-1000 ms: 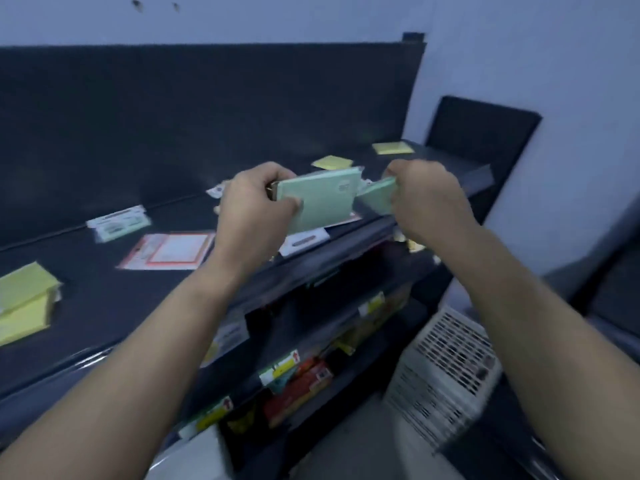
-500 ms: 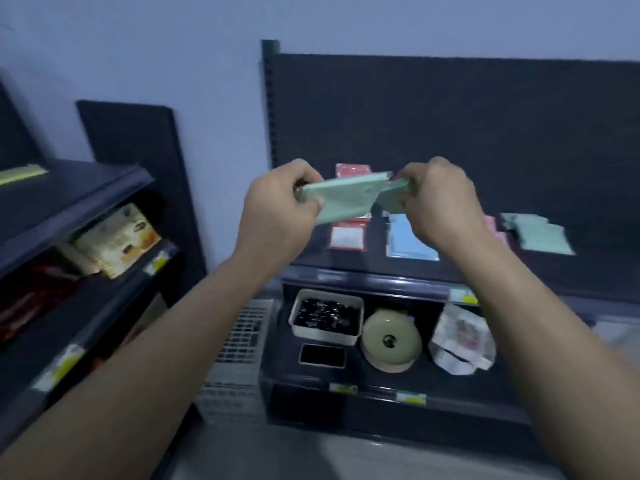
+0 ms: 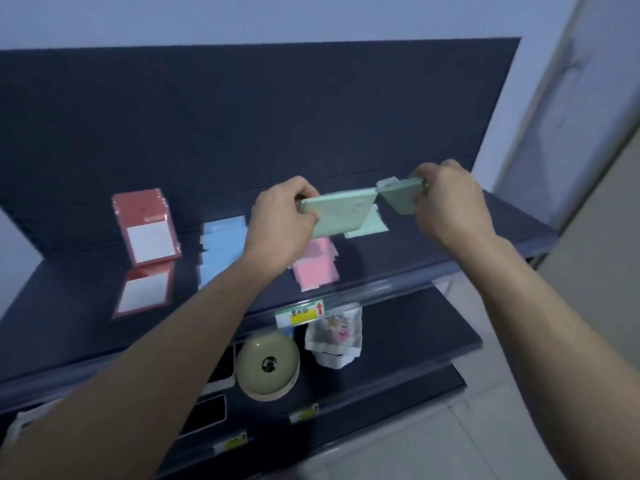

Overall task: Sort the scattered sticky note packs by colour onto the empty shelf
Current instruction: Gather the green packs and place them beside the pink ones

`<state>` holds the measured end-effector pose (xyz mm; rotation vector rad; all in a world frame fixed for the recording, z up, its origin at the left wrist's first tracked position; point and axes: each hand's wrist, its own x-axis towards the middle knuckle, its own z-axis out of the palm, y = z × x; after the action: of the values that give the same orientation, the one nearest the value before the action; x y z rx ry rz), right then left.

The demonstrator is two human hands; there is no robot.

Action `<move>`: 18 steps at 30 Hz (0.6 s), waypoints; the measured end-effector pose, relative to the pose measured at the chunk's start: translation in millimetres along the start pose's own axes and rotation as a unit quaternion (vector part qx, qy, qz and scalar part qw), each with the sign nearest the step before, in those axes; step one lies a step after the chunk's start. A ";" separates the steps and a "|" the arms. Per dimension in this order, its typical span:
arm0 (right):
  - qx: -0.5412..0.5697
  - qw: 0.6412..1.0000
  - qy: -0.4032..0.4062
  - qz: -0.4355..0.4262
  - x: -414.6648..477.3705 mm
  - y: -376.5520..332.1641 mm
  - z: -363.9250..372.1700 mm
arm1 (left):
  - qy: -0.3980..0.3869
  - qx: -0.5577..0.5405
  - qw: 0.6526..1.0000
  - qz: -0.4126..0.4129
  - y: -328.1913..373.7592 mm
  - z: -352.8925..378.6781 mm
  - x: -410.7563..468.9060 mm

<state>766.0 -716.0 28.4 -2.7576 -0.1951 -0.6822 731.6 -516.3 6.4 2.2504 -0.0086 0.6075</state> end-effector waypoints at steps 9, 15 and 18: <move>-0.024 0.999 0.016 0.013 65.3 39.3 24.9 | -0.079 -0.022 0.996 -0.039 -34.9 98.5 90.3; 0.014 0.999 -0.031 0.029 92.6 60.6 57.1 | -0.173 -0.054 0.978 -0.104 -66.8 158.1 125.2; 0.033 0.996 -0.074 0.038 103.7 72.7 69.8 | -0.201 -0.077 0.966 -0.141 -79.0 182.2 135.1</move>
<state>901.9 -756.7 0.6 -2.7364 -0.1416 -0.4442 943.5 -565.0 -95.6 2.1334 0.0594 -0.0057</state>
